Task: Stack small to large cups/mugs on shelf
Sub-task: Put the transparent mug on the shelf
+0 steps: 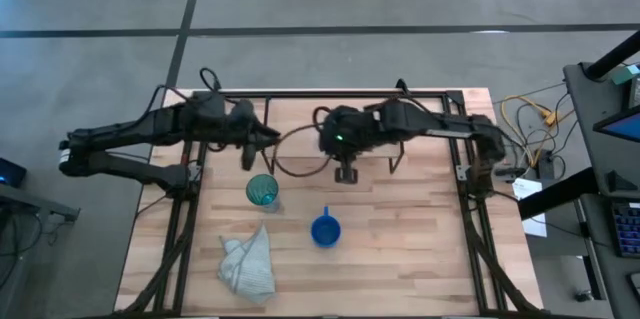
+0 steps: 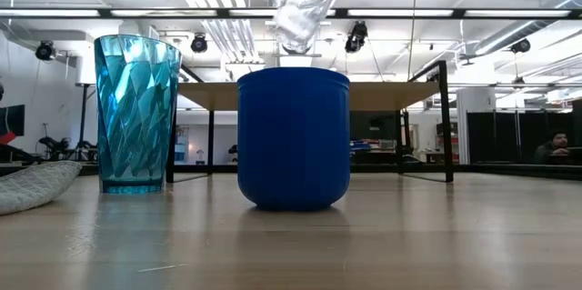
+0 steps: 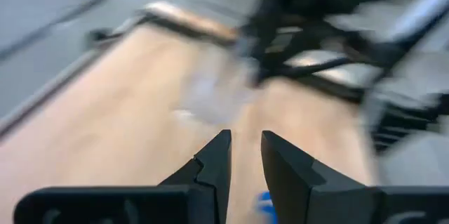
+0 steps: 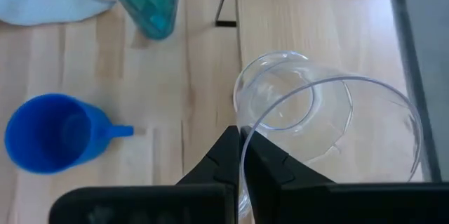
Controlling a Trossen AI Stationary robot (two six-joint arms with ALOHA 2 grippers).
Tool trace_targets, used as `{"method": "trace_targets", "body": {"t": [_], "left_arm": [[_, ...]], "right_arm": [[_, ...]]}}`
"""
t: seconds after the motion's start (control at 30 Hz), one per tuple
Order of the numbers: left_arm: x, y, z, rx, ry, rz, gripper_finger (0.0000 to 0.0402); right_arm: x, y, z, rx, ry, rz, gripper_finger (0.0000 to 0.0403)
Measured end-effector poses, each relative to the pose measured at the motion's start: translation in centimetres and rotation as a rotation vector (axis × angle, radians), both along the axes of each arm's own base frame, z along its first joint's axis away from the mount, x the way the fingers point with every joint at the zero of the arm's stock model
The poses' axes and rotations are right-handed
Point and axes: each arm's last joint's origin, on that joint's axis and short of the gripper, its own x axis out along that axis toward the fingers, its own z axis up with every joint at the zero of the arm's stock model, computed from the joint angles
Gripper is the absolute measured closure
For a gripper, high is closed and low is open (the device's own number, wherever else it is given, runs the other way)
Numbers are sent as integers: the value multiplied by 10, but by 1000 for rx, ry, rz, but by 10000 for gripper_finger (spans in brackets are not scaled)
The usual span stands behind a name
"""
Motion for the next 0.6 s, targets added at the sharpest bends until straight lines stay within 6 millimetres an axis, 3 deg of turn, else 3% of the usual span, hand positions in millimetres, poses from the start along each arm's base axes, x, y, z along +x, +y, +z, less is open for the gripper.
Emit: {"method": "trace_targets", "body": {"t": [0.2, 0.37, 0.6], "left_arm": [[2, 9, -12, 43, 76, 317, 336], [15, 12, -25, 7, 141, 356, 336], [36, 17, -46, -1, 241, 393, 336]], "right_arm": [[33, -21, -9, 38, -15, 70, 395], [57, -31, -15, 5, -77, 109, 395], [57, -44, -21, 25, -56, 89, 395]]}}
